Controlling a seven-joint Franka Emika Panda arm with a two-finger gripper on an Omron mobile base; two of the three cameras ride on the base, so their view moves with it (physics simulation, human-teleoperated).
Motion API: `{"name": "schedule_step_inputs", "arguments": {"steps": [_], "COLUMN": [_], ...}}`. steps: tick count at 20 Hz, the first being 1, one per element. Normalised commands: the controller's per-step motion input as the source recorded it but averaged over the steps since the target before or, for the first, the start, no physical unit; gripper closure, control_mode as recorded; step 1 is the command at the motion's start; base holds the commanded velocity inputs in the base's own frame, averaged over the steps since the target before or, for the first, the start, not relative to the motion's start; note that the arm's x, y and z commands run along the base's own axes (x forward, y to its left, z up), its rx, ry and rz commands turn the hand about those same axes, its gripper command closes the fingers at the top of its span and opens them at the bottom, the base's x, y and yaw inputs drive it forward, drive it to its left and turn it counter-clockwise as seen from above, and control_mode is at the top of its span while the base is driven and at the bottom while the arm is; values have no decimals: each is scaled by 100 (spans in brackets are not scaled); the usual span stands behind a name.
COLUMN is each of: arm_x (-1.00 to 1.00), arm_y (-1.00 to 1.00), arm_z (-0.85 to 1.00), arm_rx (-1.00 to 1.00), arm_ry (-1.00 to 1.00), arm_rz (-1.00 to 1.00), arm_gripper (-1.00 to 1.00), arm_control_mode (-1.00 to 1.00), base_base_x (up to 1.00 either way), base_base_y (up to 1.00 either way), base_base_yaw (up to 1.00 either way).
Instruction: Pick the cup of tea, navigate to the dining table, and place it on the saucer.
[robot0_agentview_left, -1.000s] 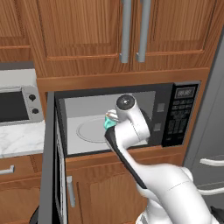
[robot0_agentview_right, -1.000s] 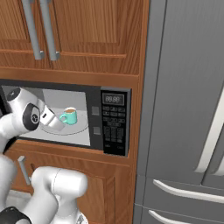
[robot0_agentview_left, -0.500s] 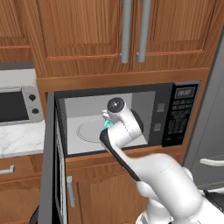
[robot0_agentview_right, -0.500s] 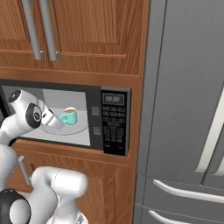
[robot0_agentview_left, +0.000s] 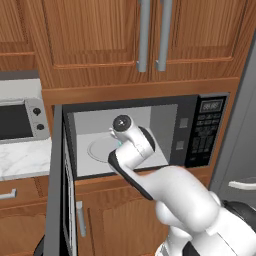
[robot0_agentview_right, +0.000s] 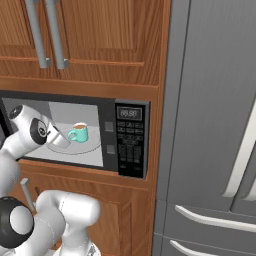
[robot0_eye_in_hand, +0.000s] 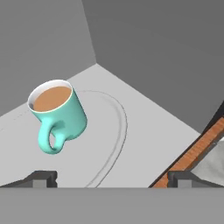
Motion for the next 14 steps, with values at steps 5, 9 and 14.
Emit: {"name": "schedule_step_inputs", "arguments": {"steps": [5, 9, 14], "arm_x": [16, 10, 8], "arm_y": [7, 9, 16], "arm_z": [-22, -12, 0], "arm_rx": [0, 0, 0], "arm_ry": [-3, -4, 0], "arm_rz": [0, 0, 0], "arm_gripper": [-100, -100, -100], "arm_control_mode": [-100, -100, -100], "base_base_x": [0, 0, 0], "base_base_y": [0, 0, 0], "base_base_yaw": [0, 0, 0]}}
